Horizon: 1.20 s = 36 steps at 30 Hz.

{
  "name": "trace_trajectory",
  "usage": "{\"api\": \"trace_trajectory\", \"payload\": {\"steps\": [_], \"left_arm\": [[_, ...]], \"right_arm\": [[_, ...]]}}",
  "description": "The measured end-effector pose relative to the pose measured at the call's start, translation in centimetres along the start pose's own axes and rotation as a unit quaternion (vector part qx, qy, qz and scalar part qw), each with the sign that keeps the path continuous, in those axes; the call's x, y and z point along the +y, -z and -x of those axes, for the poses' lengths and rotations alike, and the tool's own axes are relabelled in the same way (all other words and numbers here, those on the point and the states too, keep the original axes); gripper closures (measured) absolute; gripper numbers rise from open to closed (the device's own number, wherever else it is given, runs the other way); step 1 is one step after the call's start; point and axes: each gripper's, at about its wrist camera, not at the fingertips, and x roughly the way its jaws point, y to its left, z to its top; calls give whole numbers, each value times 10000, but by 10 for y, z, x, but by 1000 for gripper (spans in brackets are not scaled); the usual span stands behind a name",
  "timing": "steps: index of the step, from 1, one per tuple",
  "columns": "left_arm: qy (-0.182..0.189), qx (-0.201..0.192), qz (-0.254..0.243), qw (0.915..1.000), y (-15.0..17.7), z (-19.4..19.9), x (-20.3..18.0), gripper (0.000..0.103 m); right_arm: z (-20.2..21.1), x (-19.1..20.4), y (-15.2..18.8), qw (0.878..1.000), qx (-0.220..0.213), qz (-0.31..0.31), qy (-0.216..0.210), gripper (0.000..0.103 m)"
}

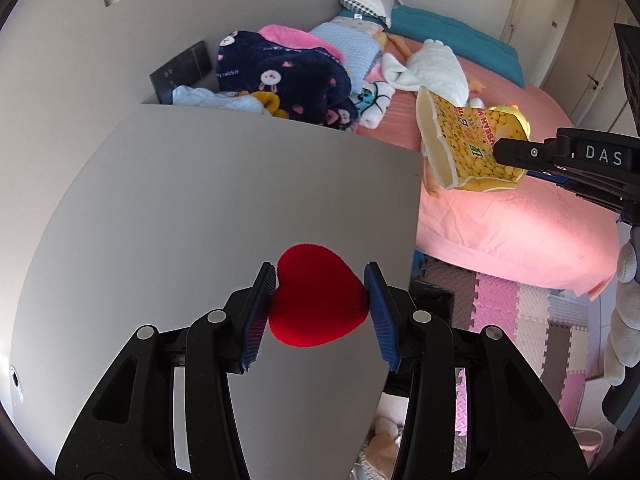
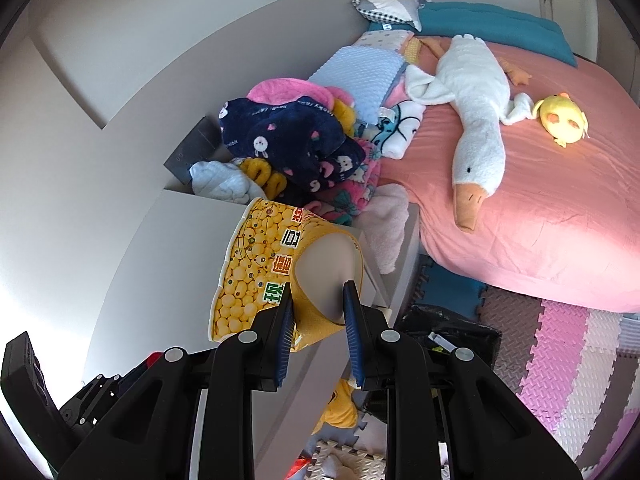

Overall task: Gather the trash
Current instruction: 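Carry the red heart and snack bag off the desk toward the black bin, then lower the heart and snack bag over the black bin and open both tools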

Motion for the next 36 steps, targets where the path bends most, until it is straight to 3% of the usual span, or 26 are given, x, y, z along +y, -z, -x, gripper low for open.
{"api": "trace_trajectory", "payload": {"steps": [16,36], "left_arm": [[387,18,-641,9972,-6,-3,-77,58],[772,73,-1316,9883,-6,-9,-154,58]], "right_arm": [[33,-73,4,9978,-211,-505,379,78],[67,-137,21,9920,-375,-803,903,78]]}}
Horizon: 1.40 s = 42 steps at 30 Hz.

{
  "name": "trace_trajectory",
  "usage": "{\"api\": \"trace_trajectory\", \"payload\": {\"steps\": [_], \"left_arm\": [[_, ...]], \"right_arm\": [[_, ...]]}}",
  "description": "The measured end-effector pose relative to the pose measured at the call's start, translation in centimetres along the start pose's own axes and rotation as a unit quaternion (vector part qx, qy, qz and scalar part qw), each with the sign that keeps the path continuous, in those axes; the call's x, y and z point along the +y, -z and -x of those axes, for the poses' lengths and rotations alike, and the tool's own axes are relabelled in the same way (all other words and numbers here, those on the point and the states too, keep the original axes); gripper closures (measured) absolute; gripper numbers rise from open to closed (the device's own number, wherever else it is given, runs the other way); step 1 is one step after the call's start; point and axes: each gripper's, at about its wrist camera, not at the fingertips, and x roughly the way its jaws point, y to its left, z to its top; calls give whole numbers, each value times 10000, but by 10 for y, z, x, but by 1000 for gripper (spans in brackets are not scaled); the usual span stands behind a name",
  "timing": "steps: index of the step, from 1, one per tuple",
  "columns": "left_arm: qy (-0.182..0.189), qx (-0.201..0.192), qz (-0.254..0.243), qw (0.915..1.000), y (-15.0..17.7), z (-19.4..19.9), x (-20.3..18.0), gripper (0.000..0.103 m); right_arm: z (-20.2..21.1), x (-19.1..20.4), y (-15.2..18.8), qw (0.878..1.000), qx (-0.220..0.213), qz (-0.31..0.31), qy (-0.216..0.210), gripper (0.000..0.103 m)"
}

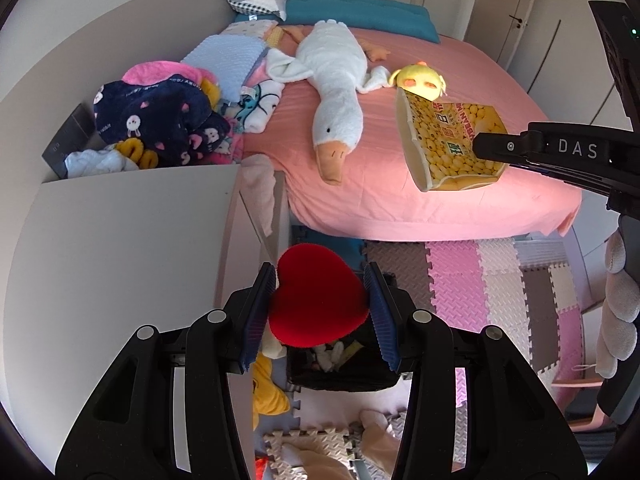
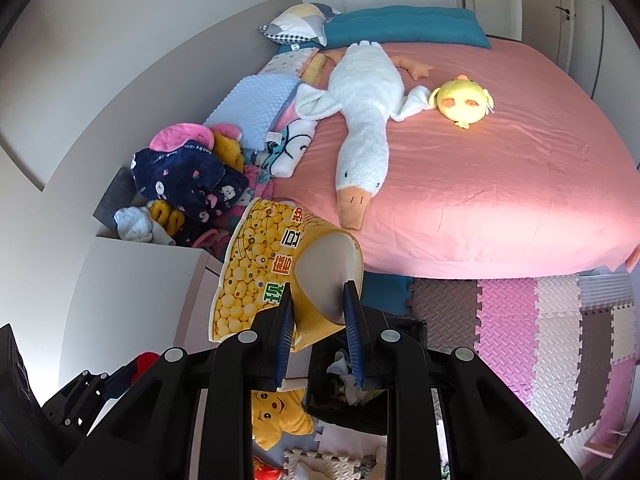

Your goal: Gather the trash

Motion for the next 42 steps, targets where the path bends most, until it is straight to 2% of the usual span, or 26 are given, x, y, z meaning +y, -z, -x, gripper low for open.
{"api": "trace_trajectory", "payload": {"steps": [10,11,12,13,14,16,17,42], "left_arm": [[92,39,-99,9999,-1,-4,-12,57],[154,69,-103,9998,-1,-4,-13,46],[166,97,-95,9998,-1,-4,-13,35],[116,56,-88,9999,-1,-2,-13,15],[59,-57,-107,9999,-1,1,-14,12],[31,-123,-182,9998,-2,4,-16,11],[18,-110,-190,9998,-2,4,-16,11],[-121,-269,15,9996,-4,9,-5,11]], "right_arm": [[1,-4,1,9998,49,125,136,77],[0,-3,1,9997,88,181,160,77],[0,0,0,9993,94,250,262,71],[0,2,0,9989,72,300,346,65],[1,5,0,9985,32,389,385,61],[3,9,0,9978,-45,479,458,49],[4,9,0,9975,-87,498,490,48],[10,10,-1,9972,-158,513,526,48]]}}
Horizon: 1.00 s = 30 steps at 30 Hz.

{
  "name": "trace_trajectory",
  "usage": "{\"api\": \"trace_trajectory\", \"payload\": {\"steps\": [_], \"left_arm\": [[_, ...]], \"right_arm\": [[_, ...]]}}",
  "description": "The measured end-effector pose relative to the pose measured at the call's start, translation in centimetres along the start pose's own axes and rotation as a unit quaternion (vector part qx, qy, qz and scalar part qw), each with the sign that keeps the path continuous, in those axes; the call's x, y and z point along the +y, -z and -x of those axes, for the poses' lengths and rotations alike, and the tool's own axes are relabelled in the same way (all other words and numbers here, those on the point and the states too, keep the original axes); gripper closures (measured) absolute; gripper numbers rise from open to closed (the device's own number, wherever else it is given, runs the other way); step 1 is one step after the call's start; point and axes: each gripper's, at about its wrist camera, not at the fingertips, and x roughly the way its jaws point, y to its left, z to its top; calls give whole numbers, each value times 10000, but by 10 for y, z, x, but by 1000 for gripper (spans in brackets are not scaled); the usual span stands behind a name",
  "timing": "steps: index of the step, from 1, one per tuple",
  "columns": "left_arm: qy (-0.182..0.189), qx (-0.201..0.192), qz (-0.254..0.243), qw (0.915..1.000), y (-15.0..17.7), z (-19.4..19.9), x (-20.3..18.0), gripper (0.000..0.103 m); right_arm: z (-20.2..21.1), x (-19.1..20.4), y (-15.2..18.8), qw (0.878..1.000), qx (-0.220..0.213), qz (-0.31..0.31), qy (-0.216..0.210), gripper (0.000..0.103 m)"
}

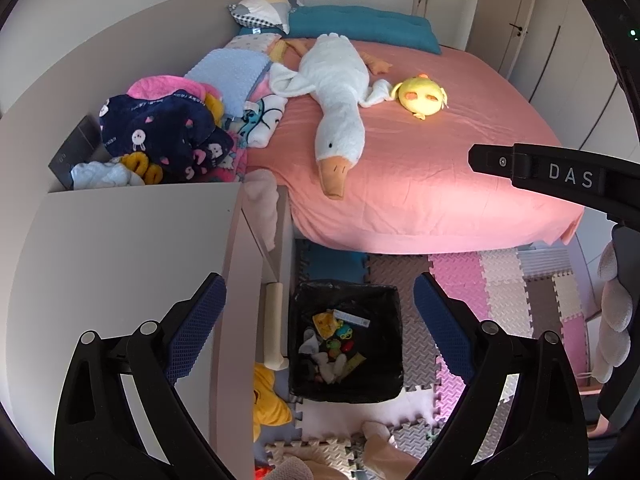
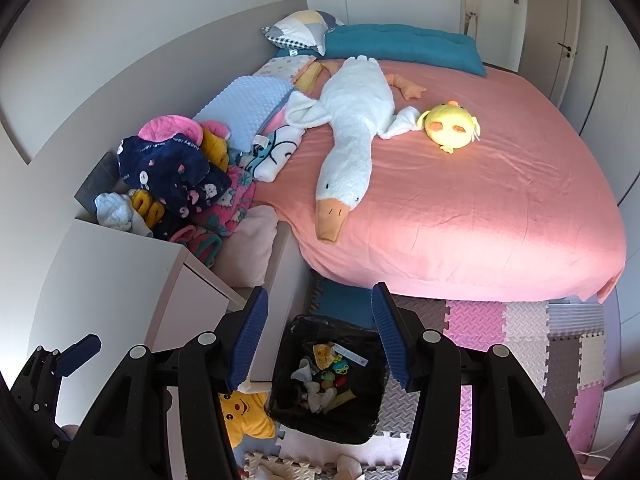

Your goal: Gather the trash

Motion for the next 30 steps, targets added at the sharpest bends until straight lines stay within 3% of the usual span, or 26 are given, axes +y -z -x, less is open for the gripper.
{"api": "trace_trajectory", "payload": {"steps": [30], "left_arm": [[136,-67,-74,9999,-3,-1,1,7]], "right_arm": [[-1,-6,-2,10000,-11,12,21,48]]}}
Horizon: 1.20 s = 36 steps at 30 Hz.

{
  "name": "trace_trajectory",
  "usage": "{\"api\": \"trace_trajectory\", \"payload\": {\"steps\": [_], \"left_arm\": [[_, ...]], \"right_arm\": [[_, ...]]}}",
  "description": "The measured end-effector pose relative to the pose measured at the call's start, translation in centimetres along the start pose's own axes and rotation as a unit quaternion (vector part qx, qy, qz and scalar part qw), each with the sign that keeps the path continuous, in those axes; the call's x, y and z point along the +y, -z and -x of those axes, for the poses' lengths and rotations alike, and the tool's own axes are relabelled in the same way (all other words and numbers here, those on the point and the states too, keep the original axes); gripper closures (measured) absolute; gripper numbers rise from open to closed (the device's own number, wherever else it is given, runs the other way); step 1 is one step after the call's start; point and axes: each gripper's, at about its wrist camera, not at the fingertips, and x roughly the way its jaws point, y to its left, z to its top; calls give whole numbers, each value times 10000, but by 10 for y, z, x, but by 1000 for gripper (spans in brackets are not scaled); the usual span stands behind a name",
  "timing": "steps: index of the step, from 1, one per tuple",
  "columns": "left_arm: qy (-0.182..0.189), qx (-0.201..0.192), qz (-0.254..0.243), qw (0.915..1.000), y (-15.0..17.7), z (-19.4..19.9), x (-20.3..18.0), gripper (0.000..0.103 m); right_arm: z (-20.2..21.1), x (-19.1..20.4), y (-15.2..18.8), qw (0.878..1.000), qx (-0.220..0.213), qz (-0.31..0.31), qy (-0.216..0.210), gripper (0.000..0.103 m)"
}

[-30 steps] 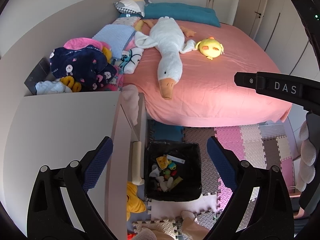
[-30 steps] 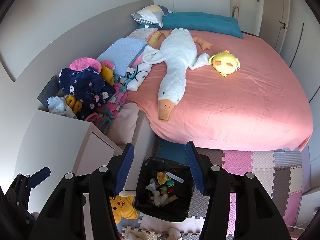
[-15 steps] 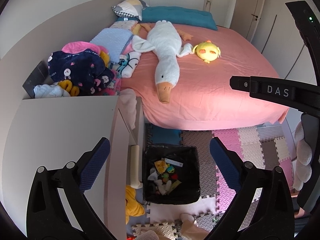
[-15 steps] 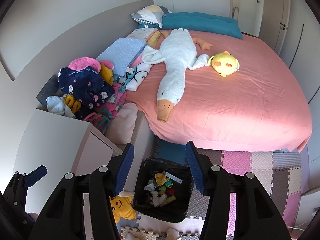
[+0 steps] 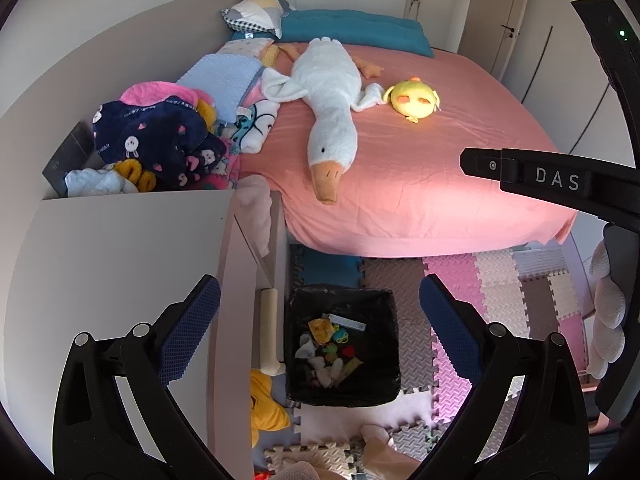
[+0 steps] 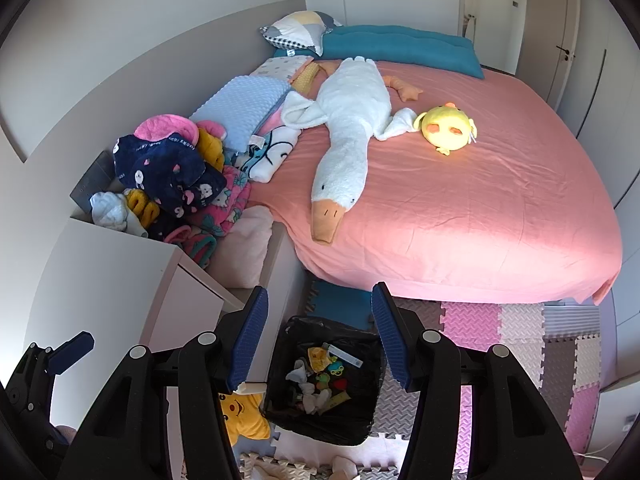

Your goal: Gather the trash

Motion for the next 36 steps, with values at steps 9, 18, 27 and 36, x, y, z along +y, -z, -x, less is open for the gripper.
{"api": "trace_trajectory", "payload": {"steps": [9,18,27,36], "left_arm": [[62,10,18,10000,-2,-1,-1,7],[254,-24,83,9996,-5,-2,-1,7],[242,-9,66,9997,-7,-3,-4,7],[197,-123,-9,9997,-5,-2,-4,7]], "right_arm": [[0,1,0,10000,3,0,4,48],[-1,-5,0,10000,1,-2,20,48],[-3,-10,1,10000,2,4,36,48],[-4,-10,2,10000,13,13,44,48]]}}
